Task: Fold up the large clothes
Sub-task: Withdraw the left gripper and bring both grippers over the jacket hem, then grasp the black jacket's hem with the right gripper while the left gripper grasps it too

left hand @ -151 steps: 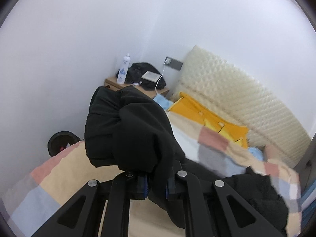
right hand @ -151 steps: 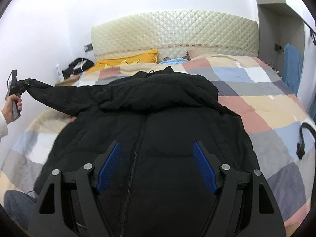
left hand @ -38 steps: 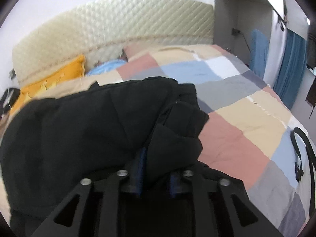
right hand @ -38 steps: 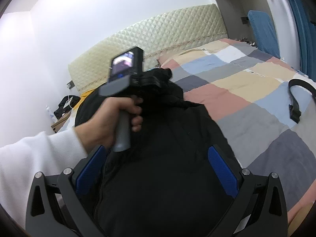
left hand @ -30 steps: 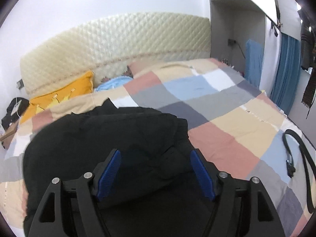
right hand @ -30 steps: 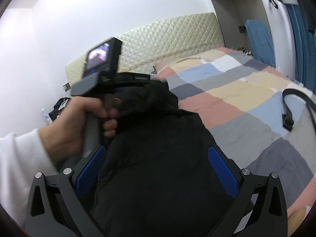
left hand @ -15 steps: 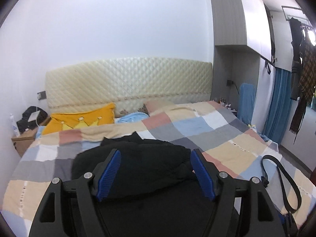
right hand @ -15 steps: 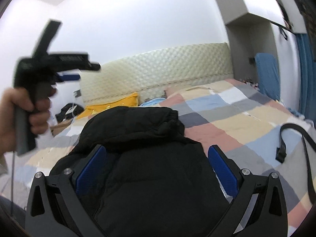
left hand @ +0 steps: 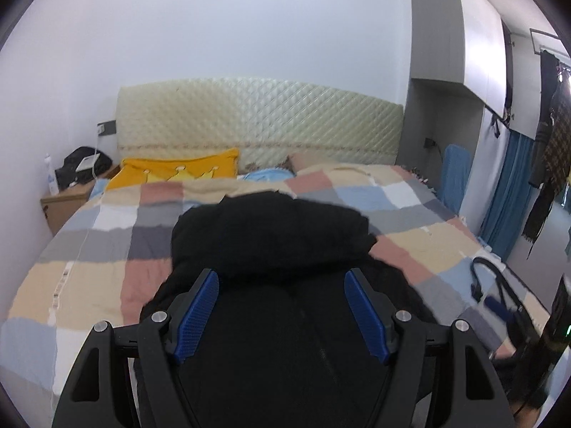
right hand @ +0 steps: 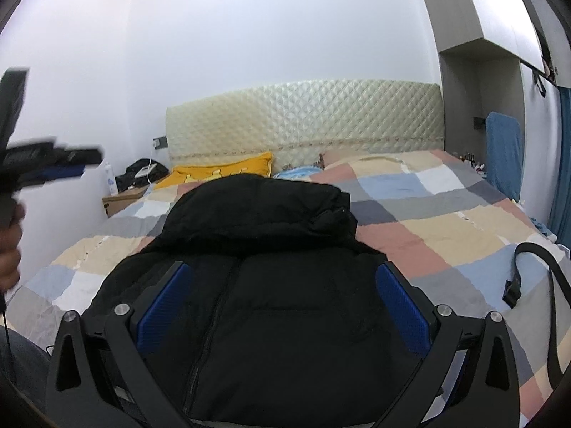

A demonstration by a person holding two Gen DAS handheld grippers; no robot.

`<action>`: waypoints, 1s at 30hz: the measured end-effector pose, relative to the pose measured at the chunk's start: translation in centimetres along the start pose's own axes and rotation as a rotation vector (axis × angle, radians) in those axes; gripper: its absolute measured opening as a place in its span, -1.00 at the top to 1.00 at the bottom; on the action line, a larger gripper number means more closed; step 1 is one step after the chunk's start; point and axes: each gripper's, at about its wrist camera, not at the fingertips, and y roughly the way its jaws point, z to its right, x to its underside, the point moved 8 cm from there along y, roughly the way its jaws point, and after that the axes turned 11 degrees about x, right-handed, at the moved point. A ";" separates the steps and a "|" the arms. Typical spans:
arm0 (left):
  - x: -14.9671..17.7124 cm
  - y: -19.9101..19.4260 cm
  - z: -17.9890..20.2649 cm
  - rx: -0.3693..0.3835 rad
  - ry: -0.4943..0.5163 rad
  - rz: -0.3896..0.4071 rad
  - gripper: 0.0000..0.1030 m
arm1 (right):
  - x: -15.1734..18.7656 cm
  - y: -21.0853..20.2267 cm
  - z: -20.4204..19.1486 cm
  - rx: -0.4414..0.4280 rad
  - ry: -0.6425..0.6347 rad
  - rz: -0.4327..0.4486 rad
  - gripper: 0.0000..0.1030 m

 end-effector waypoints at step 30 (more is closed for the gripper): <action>8.4 1.4 -11.9 0.046 -0.344 -0.059 -0.41 | 4.3 12.1 14.0 0.140 0.090 -0.578 -0.99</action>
